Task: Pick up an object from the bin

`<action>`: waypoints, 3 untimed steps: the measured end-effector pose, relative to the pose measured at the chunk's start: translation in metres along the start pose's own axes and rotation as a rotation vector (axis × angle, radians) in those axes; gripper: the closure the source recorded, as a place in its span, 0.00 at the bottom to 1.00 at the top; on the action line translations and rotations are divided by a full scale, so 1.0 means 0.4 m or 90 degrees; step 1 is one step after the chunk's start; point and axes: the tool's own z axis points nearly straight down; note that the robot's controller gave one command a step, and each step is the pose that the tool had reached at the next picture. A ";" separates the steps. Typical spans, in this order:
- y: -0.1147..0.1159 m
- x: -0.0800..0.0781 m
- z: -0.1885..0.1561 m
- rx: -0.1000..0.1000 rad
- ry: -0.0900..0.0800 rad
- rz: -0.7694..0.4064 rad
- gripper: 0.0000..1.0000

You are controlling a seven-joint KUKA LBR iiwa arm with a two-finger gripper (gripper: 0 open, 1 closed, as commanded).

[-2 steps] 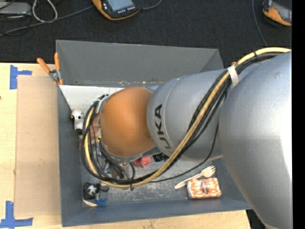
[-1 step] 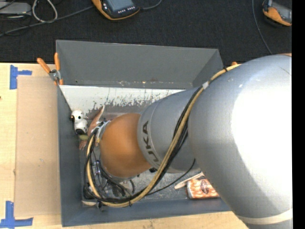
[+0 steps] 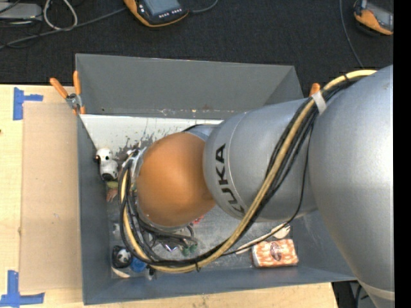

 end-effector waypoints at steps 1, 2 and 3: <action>-0.008 -0.005 0.059 0.000 0.000 0.345 0.00; 0.001 -0.005 0.107 0.000 -0.005 0.176 0.00; -0.011 -0.005 0.140 0.003 -0.015 -0.488 1.00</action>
Offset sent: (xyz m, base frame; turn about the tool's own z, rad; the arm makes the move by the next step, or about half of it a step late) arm -0.0031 0.0027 -0.0652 -0.2694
